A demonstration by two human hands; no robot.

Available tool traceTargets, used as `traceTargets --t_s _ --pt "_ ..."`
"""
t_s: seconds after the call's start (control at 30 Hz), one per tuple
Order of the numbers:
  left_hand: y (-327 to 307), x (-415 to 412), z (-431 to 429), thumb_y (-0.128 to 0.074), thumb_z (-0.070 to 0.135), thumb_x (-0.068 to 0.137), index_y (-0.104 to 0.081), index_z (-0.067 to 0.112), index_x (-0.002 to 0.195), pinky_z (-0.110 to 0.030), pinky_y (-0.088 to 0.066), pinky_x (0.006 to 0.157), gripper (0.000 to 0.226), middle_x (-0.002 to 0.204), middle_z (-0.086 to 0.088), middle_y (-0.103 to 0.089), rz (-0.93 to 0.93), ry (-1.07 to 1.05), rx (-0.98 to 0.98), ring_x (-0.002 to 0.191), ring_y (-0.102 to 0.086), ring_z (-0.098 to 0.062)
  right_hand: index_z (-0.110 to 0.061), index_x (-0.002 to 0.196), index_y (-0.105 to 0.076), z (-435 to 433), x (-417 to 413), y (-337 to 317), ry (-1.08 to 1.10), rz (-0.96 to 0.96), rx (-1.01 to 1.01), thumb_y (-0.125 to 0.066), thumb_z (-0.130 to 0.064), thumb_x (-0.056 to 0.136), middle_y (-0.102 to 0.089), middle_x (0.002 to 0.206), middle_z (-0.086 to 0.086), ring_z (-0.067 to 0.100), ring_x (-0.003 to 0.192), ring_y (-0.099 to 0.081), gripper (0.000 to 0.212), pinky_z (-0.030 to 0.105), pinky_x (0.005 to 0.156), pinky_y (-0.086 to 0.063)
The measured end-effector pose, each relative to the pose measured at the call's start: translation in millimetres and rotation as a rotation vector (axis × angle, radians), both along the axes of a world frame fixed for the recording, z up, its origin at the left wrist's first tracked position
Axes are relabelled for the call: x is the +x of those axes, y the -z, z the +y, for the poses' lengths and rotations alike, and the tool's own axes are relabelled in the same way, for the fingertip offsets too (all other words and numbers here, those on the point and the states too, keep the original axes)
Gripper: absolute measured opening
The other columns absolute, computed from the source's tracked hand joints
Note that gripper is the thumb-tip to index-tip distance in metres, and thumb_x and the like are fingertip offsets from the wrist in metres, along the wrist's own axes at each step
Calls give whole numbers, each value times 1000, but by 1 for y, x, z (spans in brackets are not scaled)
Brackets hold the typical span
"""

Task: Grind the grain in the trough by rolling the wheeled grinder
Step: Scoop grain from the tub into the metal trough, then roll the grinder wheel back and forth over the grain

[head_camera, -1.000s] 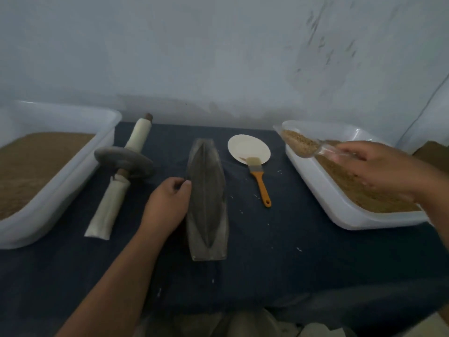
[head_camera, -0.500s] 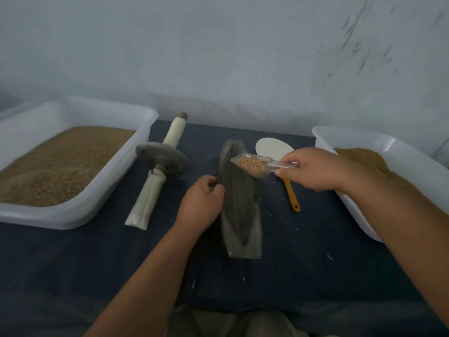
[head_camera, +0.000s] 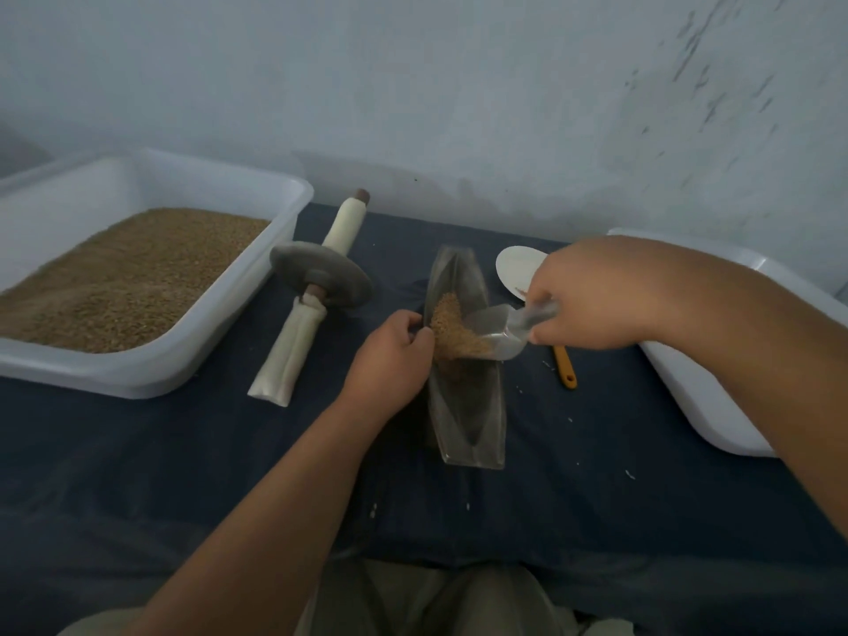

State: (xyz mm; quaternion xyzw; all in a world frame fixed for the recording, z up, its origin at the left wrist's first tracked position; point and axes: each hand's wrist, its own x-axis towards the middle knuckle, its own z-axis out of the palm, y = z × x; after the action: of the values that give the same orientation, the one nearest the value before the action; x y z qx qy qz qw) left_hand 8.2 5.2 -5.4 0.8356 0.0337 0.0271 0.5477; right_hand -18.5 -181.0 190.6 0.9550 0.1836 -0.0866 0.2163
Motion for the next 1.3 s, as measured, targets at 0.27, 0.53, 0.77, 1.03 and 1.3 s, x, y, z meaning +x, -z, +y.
traceTargets --t_s 0.27,0.53,0.77,1.03,1.3 --pt "0 0 0 -51 46 100 -65 33 119 -41 -59 84 27 99 13 -72 -5 -3 6 89 -68 -5 -31 104 -70 1 -70 2 -103 -81 -16 -57 -37 95 -67 90 -5 19 83 -68 17 39 77 -59" --pt "1 0 1 -55 53 97 -65 36 118 -33 -56 77 29 96 14 -72 -22 -5 15 87 -68 1 -8 128 -51 -2 -91 27 -52 -153 -46 -43 -15 104 -48 91 6 25 78 -54 26 29 54 -33" --pt "3 2 4 -67 55 90 -65 34 125 -30 -55 73 41 88 15 -76 4 16 10 81 -69 6 -30 118 -42 -46 -91 61 158 -347 218 -35 -51 106 -49 70 -10 5 54 -48 25 24 47 -35" --pt "-3 -3 1 -65 45 93 -66 36 117 -33 -55 69 26 84 25 -74 -4 24 0 75 -69 6 -17 102 -41 -104 3 163 703 -379 513 -39 -48 110 -61 72 0 15 58 -59 32 31 46 -38" --pt "-6 -5 2 -65 50 97 -64 33 133 -26 -52 69 40 96 10 -76 28 15 20 80 -69 8 -15 108 -53 -120 39 187 707 -512 583 -48 -47 107 -61 94 3 17 71 -53 32 33 53 -38"
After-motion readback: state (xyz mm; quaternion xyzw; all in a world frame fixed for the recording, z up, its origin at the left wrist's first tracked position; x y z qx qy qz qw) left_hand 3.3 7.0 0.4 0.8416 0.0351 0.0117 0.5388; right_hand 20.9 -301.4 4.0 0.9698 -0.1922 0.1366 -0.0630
